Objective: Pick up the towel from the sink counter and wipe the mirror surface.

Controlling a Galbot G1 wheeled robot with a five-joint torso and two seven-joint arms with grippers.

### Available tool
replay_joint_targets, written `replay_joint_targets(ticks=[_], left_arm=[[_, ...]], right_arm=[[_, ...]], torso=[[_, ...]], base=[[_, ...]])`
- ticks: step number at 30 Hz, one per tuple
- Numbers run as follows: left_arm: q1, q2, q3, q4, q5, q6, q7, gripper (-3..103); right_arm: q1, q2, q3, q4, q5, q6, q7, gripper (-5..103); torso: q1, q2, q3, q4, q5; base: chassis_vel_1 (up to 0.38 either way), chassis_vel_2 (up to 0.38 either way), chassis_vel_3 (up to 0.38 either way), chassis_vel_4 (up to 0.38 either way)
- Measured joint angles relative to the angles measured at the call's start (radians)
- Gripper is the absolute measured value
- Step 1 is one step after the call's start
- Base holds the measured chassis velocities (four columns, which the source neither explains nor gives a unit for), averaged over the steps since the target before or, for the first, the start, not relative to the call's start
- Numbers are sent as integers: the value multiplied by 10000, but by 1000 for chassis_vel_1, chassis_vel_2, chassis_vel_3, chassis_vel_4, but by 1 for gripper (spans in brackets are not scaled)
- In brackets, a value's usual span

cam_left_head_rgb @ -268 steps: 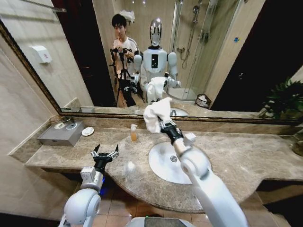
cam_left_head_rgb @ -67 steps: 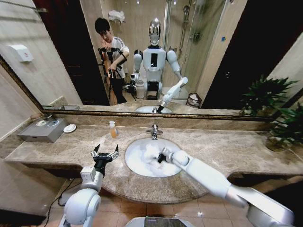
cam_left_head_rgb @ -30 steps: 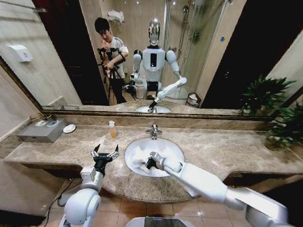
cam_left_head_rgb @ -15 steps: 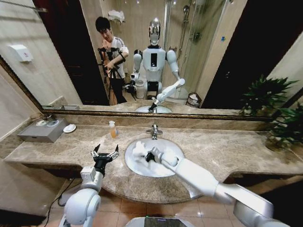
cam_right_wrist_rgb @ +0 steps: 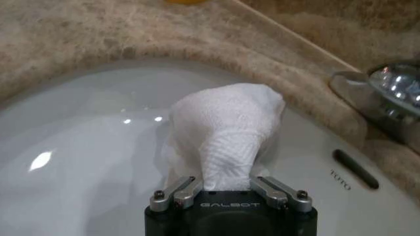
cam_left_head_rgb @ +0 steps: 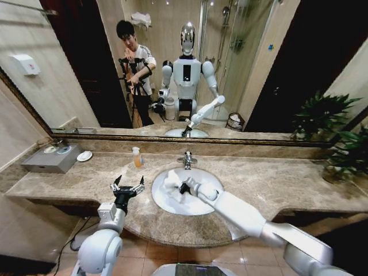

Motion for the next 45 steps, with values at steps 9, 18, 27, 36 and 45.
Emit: replay_joint_targets(ticks=[9, 18, 27, 36, 45], left_arm=[[0, 0, 0, 0, 0, 0, 0, 100], [0, -1, 0, 0, 0, 0, 0, 100], [0, 0, 0, 0, 0, 0, 0, 100], [0, 0, 0, 0, 0, 0, 0, 100], [0, 0, 0, 0, 0, 0, 0, 100]], right_arm=[[-554, -1013, -704, 1543, 72, -405, -100, 10], [-255, -1013, 385, 424, -111, -170, -238, 10], [-863, -1915, 407, 1240, -142, -225, -530, 10], [-1007, -2645, 1091, 1396, -193, -301, -643, 10], [-1375, -3258, 1894, 1287, -545, -67, -921, 10]], torso=[[-3, 0, 0, -5, 0], [-1, 0, 0, 0, 1], [-1, 0, 0, -2, 3], [-3, 0, 0, -1, 2], [0, 0, 0, -4, 1]], base=[[0, 0, 0, 0], [0, 0, 0, 0], [0, 0, 0, 0], [0, 0, 0, 0], [0, 0, 0, 0]])
